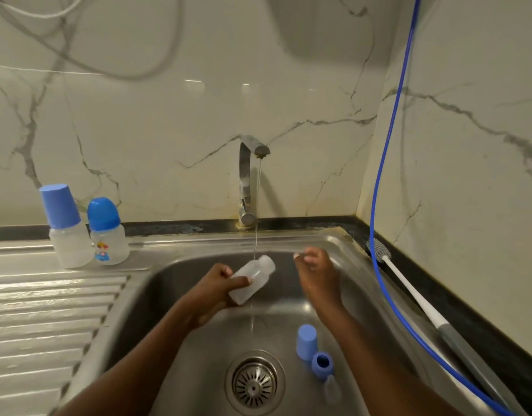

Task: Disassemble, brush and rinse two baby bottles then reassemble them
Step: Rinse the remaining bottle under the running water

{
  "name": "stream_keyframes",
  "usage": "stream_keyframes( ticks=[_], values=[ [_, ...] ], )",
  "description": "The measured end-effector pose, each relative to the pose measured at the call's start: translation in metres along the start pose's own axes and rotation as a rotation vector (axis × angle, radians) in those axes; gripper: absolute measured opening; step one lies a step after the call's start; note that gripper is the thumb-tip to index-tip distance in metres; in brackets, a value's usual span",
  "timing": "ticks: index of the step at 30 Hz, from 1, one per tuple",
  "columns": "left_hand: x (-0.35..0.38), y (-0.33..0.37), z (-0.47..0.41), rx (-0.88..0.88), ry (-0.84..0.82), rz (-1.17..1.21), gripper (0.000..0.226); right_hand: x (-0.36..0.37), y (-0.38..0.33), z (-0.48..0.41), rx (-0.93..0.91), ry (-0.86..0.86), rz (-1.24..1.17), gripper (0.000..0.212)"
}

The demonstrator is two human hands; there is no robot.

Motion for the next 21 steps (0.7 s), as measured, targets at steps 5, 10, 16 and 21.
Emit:
stream_keyframes(
  ticks=[5, 10, 16, 21],
  values=[
    [0.017, -0.018, 0.002, 0.006, -0.053, 0.195, 0.053, 0.052, -0.003, 0.016, 0.209, -0.486, -0.145, 0.06],
    [0.027, -0.014, -0.001, 0.171, -0.026, -0.067, 0.052, 0.073, -0.012, 0.026, -0.182, -0.392, 0.183, 0.041],
    [0.019, -0.007, -0.012, 0.305, 0.214, -0.25, 0.071, 0.069, -0.011, 0.016, -0.235, -0.286, 0.008, 0.032],
    [0.024, -0.003, -0.013, 0.37, 0.212, -0.213, 0.051, 0.069, -0.007, 0.023, -0.248, -0.329, -0.065, 0.041]
  ],
)
Point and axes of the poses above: each hand's wrist, its own z-axis away from the middle knuckle, its own x-axis out of the palm, y = z × x, the point moved 3 cm from there along -z, towards the middle knuckle, and after that the axes turned 8 degrees about -z, right-handed, at the moved point
